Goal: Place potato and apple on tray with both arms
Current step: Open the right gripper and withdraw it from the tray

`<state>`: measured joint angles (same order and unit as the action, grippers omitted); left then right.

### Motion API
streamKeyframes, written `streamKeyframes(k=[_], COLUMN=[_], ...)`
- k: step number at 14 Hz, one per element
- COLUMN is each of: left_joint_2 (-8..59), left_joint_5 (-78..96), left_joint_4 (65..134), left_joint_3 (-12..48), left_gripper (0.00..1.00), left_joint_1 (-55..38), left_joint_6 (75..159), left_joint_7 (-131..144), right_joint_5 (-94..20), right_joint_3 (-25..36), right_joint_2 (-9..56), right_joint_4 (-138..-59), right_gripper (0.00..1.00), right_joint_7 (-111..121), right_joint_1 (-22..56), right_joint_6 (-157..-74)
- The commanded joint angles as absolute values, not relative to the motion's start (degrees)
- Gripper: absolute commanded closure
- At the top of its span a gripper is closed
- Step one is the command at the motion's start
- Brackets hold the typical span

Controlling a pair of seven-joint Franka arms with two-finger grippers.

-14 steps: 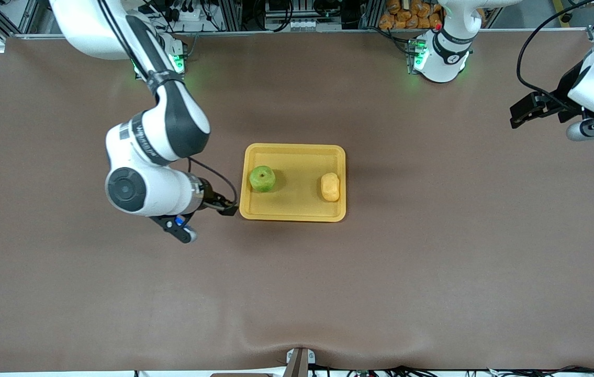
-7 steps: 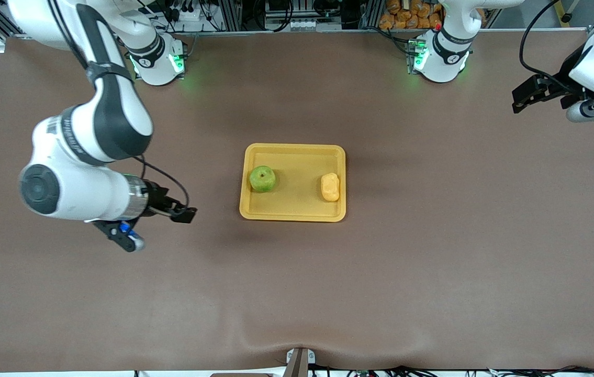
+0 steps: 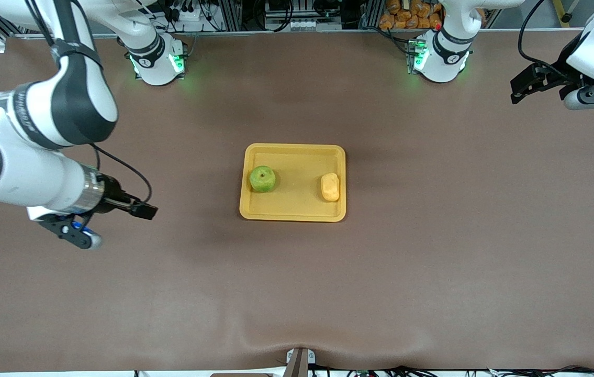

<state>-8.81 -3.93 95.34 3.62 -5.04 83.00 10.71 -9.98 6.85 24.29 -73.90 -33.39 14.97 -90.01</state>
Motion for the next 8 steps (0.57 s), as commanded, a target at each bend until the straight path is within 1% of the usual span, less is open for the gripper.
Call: streamKeyframes(k=[1,8], left_joint_2=[-9.23,-8.96], left_joint_5=[-2.99,-3.43], left_joint_4=[94.93,94.83], left_joint_3=[2.99,2.99], left_gripper=[0.0,0.0], left_joint_1=[-5.19,-5.27], left_joint_6=[82.35,82.35], left_joint_7=[9.84,9.84], right_joint_5=[-8.88,-8.88], right_joint_3=[5.98,5.8], right_joint_2=[22.07,17.5], right_joint_4=[-74.36,-74.79], right_gripper=[0.0,0.0], right_joint_7=[-27.1,-18.81], right_joint_1=[10.83,4.49], right_joint_6=[-86.49,-82.45])
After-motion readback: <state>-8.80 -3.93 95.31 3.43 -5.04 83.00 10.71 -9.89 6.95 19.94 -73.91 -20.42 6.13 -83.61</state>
